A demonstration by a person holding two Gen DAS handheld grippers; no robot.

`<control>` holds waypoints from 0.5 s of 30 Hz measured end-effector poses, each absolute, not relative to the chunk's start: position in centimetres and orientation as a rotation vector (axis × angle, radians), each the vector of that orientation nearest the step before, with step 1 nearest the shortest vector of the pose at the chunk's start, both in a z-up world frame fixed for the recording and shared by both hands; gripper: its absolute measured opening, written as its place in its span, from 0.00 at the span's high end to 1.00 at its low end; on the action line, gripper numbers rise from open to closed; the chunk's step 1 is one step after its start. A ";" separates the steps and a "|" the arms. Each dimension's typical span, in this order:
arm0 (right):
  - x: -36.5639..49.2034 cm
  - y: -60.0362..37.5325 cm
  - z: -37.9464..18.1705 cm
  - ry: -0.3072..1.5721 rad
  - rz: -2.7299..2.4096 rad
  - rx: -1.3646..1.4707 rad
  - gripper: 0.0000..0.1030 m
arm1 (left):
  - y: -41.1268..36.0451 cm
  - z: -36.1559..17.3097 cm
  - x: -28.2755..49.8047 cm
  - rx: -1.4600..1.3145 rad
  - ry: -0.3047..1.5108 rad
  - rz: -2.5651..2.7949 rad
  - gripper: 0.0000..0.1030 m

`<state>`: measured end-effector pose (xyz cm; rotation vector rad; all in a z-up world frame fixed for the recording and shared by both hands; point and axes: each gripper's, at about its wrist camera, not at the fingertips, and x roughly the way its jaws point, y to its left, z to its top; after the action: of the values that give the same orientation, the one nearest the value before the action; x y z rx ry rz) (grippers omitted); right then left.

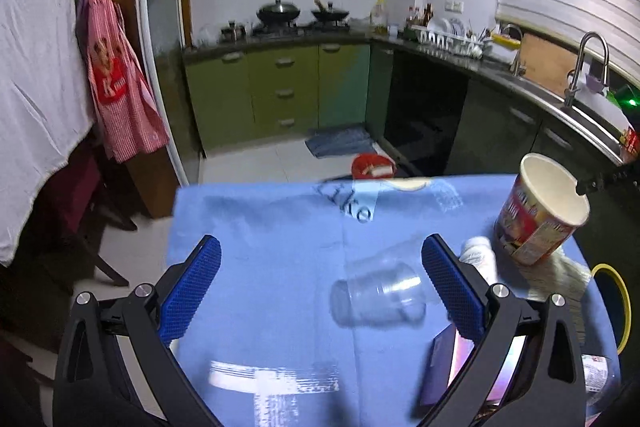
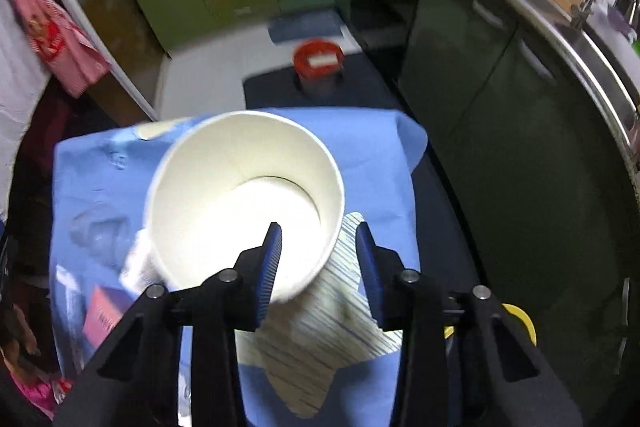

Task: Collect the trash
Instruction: 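Grasp the paper noodle cup rim with the right gripper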

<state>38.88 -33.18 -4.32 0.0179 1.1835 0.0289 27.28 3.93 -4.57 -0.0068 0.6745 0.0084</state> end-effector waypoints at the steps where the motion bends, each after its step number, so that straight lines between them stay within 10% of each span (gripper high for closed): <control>1: 39.4 -33.1 -4.7 1.198 0.020 0.012 0.64 | 3.8 -5.1 27.7 0.001 0.687 0.003 0.04; 6: 41.7 -33.0 -7.6 1.288 0.009 0.049 0.70 | 2.8 -6.8 28.3 0.053 0.715 0.006 0.04; 9: 42.3 -33.1 -8.4 1.307 0.002 0.073 0.94 | 2.4 -7.2 27.9 0.052 0.720 -0.005 0.04; 15: 41.9 -33.7 -7.3 1.293 0.029 0.125 0.96 | 2.1 -7.9 27.8 0.059 0.746 -0.020 0.04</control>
<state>41.93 -33.74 -7.32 0.1247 1.2927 0.0291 27.80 2.13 -7.91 0.0594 0.7465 -0.0200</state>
